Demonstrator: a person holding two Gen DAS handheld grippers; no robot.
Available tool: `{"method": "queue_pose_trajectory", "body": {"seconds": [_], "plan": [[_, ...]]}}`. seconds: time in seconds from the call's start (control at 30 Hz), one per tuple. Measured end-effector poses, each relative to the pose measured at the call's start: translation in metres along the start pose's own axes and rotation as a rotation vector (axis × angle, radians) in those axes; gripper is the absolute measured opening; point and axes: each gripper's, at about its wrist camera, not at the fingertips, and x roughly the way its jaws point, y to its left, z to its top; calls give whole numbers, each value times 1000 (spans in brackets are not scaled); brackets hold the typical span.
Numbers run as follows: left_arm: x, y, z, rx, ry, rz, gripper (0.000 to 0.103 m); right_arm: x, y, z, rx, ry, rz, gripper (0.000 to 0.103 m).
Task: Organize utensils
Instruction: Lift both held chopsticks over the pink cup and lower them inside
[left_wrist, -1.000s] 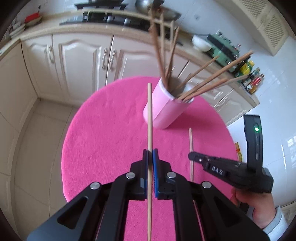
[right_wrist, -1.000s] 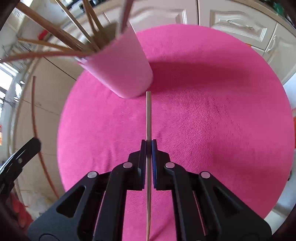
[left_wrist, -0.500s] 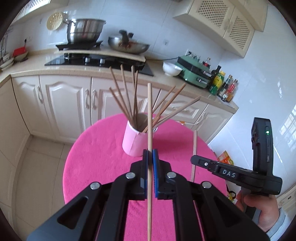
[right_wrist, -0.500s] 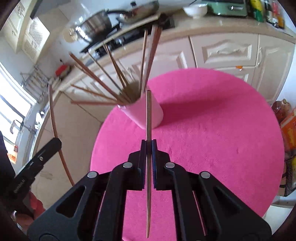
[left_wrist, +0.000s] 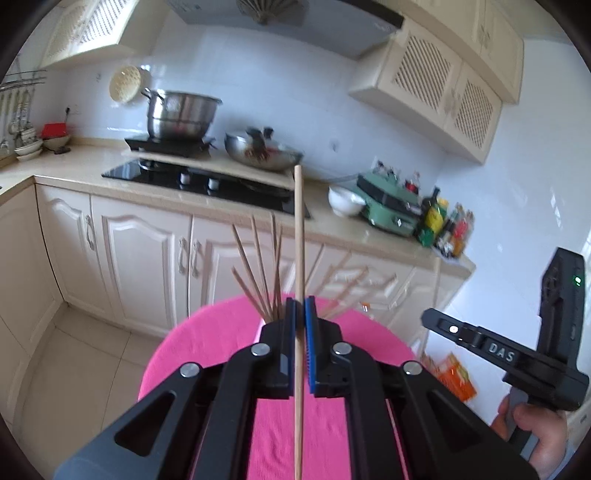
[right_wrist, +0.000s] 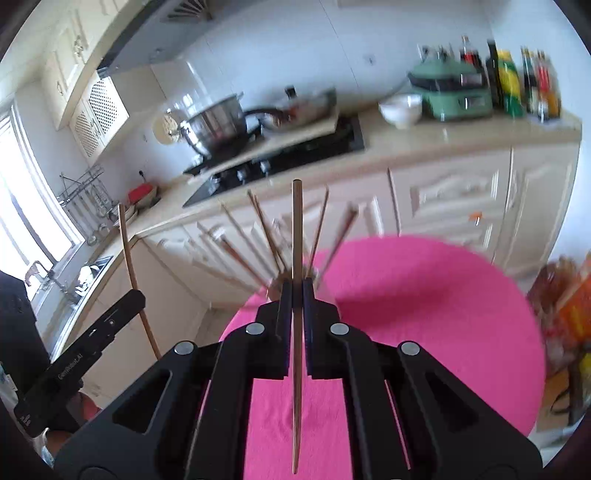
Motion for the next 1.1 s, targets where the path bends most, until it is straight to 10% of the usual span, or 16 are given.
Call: {"method": "queue_pose_trajectory", "body": {"seconds": [0.6,1.1], "plan": [[84,8,38,-56,-248,52,5,56,3,76,-117,-243,97,6],[134,21,21,-74,-285,5,5,94,4,69,-181,-314,153,6]]}}
